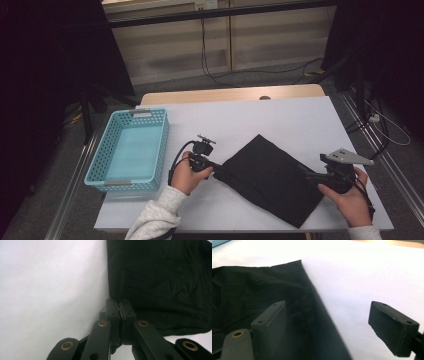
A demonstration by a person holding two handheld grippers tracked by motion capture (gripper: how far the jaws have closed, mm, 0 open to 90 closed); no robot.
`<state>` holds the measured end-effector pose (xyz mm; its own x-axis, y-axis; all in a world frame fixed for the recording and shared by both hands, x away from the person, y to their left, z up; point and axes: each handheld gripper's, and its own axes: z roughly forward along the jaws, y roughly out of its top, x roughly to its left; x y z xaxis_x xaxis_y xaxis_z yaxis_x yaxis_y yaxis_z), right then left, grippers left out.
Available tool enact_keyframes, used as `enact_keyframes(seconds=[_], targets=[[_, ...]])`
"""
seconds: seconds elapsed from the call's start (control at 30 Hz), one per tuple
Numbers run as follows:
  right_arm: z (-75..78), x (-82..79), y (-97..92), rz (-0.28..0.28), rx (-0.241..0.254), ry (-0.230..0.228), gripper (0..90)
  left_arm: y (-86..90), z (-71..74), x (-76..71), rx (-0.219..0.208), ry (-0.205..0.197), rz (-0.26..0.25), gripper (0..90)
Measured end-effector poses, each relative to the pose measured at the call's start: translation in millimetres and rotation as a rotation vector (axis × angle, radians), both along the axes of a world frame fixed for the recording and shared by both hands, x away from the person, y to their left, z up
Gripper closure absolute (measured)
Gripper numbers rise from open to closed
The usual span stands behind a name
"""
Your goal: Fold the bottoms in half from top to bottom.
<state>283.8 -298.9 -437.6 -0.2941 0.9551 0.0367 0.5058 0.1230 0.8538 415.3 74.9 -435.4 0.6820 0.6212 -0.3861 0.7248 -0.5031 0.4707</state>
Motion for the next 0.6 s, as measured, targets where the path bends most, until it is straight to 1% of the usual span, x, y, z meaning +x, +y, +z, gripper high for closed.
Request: enact_keyframes(seconds=[0.03,0.1,0.17,0.2,0.27,0.3,0.37,0.43,0.47,0.5,0.53,0.57,0.6], targets=[[-0.2,-0.2,-0.6,-0.003,-0.001,0.002,13.7,-0.5,0.9,1.9,-0.001,-0.001,0.003,87.6],[-2.3,-0.3,-1.7,-0.004,0.001,0.014,13.4,1.2,2.3,7.0,0.011,0.004,-0.014,87.6],[-4.9,-0.4,-0.6,-0.004,0.004,0.027,13.5,2.8,2.7,11.3,0.008,0.010,-0.006,87.6],[-6.6,-0.5,1.0,0.000,0.002,0.032,13.5,4.0,3.0,13.1,0.017,0.009,-0.012,87.6],[-11.0,-0.2,5.8,0.008,-0.002,0.045,13.5,5.2,3.1,15.8,0.017,0.003,-0.001,87.5],[-13.4,0.3,8.1,0.019,-0.005,0.052,13.7,5.9,3.4,17.0,0.010,0.009,0.007,87.5],[-20.1,1.7,13.6,0.037,-0.018,0.082,14.2,7.9,4.2,19.2,0.015,0.006,0.001,87.5],[-25.8,2.4,18.9,0.051,-0.027,0.099,14.2,8.4,5.3,19.8,0.012,0.000,0.018,87.5],[-28.8,2.6,21.4,0.061,-0.041,0.108,14.5,10.0,6.0,21.1,0.021,-0.004,0.006,87.5],[-30.4,2.7,22.4,0.062,-0.052,0.113,14.7,11.5,7.0,22.3,0.021,-0.002,0.002,87.5],[-31.8,2.9,22.8,0.058,-0.065,0.130,14.6,12.8,7.8,23.1,0.018,0.001,0.004,87.5],[-32.0,2.9,22.4,0.050,-0.074,0.140,14.3,13.3,7.3,23.1,0.014,0.001,0.012,87.5],[-32.1,2.2,21.3,0.048,-0.071,0.147,16.9,13.1,7.1,22.9,0.015,0.004,0.006,87.5]])
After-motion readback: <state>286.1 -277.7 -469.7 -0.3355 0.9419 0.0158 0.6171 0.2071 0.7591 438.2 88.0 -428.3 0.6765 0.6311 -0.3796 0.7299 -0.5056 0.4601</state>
